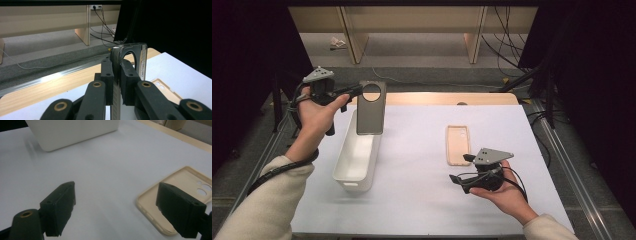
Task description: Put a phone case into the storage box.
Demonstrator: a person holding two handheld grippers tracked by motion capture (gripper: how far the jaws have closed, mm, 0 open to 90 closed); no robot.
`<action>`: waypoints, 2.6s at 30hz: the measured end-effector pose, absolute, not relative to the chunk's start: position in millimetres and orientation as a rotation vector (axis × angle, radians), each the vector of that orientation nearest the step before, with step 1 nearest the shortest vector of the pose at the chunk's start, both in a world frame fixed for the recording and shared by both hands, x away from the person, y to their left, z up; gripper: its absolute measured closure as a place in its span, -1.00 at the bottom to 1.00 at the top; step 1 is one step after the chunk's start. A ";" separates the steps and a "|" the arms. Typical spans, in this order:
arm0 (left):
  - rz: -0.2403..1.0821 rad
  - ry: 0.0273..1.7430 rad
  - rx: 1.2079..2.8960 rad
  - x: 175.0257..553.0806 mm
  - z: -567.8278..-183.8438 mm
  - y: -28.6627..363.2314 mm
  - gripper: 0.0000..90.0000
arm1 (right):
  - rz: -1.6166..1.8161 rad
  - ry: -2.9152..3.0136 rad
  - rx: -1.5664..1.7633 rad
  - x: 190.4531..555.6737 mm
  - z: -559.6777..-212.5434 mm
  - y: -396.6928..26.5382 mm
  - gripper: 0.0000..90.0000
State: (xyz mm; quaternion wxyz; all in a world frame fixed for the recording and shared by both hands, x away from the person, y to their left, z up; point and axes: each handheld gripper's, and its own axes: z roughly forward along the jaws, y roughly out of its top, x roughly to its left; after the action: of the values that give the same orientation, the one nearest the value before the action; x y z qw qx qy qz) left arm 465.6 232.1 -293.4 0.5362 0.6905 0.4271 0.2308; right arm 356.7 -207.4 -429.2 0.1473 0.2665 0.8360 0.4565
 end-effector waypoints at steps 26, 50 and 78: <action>0.601 1.016 1.651 481.6 -298.7 245.8 0.82 | 1.307 2.402 0.777 357.1 -429.3 -208.2 -0.62; 0.621 1.042 1.652 495.7 -308.9 253.4 0.82 | 1.330 2.397 0.792 358.1 -429.8 -209.2 -0.63; 0.635 1.063 1.654 509.3 -319.1 255.2 0.82 | 1.374 2.385 0.817 358.7 -427.7 -211.7 -0.64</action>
State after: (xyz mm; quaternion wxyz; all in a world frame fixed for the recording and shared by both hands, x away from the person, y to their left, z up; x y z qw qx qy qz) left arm 509.3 255.2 -319.1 0.5123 0.6875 0.4419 0.2638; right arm 358.7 -211.7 -427.7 0.1350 0.2820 0.8231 0.4741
